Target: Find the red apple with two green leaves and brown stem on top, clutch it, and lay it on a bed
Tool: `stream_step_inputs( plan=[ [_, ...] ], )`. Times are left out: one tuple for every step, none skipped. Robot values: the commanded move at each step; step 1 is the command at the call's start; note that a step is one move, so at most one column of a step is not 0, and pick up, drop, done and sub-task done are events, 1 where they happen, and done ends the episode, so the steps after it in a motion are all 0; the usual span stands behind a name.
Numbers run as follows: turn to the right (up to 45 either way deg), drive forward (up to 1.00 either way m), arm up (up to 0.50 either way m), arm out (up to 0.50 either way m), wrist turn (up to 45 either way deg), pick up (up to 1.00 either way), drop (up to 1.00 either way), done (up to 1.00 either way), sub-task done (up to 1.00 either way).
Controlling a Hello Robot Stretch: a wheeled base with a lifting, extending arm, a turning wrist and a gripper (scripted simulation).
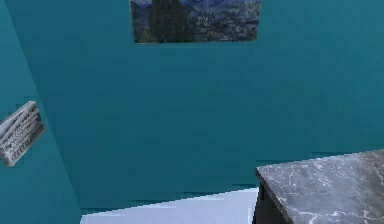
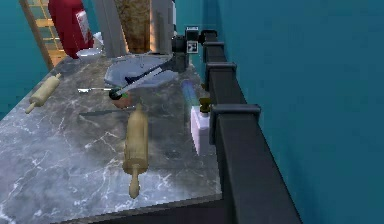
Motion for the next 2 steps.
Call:
stream_step_inputs(
  plan=[
    [0.0, 0.0, 0.0, 0.0, -45.0, 0.0, 0.0, 0.0, 0.0],
    [0.0, 0.0, 0.0, 0.0, -6.0, 0.0, 0.0, 0.0, 0.0]
  ],
)
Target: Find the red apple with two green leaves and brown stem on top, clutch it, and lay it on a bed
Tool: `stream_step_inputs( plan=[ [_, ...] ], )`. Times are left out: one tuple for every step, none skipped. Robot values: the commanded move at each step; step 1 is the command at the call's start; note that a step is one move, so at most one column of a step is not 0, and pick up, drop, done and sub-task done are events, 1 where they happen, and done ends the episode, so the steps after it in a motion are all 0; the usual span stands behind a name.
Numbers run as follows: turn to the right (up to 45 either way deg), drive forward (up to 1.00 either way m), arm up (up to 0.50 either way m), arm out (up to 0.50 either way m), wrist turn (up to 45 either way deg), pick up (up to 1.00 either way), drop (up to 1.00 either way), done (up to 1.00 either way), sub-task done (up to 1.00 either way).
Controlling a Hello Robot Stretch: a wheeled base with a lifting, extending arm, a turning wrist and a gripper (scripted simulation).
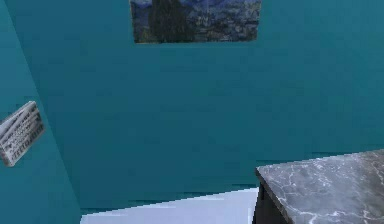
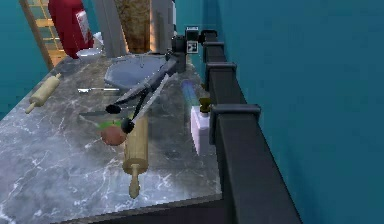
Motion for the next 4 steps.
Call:
stream_step_inputs(
  plan=[
    [0.0, 0.0, 0.0, -0.46, 0.0, 0.0, 0.0, 0.0, 0.0],
    [-9.0, 0.0, 0.0, 0.0, 0.0, 0.0, 0.0, 0.0, 0.0],
    [0.0, 0.3, 0.0, 0.0, 0.0, 0.0, 0.0, 0.0, 0.0],
    [15.0, 0.0, 0.0, 0.0, 0.0, 0.0, 0.0, 0.0, 0.0]
  ],
)
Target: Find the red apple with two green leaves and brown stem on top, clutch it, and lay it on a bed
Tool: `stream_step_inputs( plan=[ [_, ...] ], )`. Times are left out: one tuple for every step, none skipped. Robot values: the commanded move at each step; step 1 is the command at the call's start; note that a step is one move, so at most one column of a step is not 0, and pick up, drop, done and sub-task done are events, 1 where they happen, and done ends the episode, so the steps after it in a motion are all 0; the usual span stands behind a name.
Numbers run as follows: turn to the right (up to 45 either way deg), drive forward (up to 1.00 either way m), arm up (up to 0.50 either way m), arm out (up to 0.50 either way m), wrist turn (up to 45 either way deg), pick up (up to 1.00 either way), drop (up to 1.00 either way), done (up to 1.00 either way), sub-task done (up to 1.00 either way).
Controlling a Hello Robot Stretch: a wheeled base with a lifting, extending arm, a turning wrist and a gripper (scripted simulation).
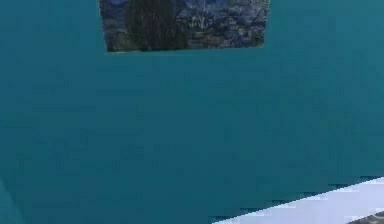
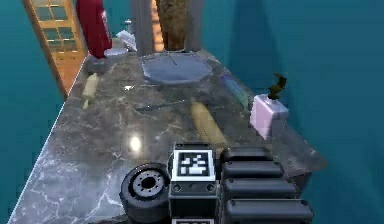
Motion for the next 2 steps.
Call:
stream_step_inputs(
  plan=[
    [0.0, 0.55, 0.0, 0.0, 0.0, 0.0, 0.0, 0.0, 0.0],
    [45.0, 0.0, 0.0, 0.0, 0.0, 0.0, 0.0, 0.0, 0.0]
  ],
)
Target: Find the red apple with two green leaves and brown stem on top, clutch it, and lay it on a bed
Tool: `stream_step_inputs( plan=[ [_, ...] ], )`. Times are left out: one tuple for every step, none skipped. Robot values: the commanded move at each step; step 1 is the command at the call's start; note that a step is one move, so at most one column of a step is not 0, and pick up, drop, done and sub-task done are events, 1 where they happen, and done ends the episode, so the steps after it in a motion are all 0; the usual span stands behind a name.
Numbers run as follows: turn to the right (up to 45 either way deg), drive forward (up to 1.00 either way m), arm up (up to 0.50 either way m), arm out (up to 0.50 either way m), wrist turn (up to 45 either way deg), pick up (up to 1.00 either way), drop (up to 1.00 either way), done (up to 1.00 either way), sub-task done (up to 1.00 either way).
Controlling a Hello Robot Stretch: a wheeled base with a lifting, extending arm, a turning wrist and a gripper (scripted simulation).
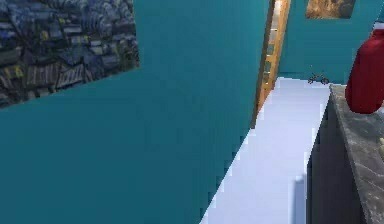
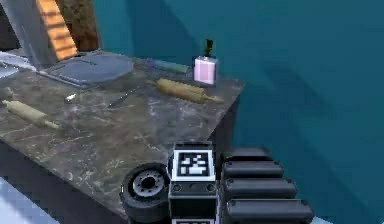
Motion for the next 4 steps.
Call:
stream_step_inputs(
  plan=[
    [24.0, 0.0, 0.0, 0.0, 0.0, 0.0, 0.0, 0.0, 0.0],
    [0.0, 1.0, 0.0, 0.0, 0.0, 0.0, 0.0, 0.0, 0.0],
    [0.0, 1.0, 0.0, 0.0, 0.0, 0.0, 0.0, 0.0, 0.0],
    [3.0, 0.0, 0.0, 0.0, 0.0, 0.0, 0.0, 0.0, 0.0]
  ],
)
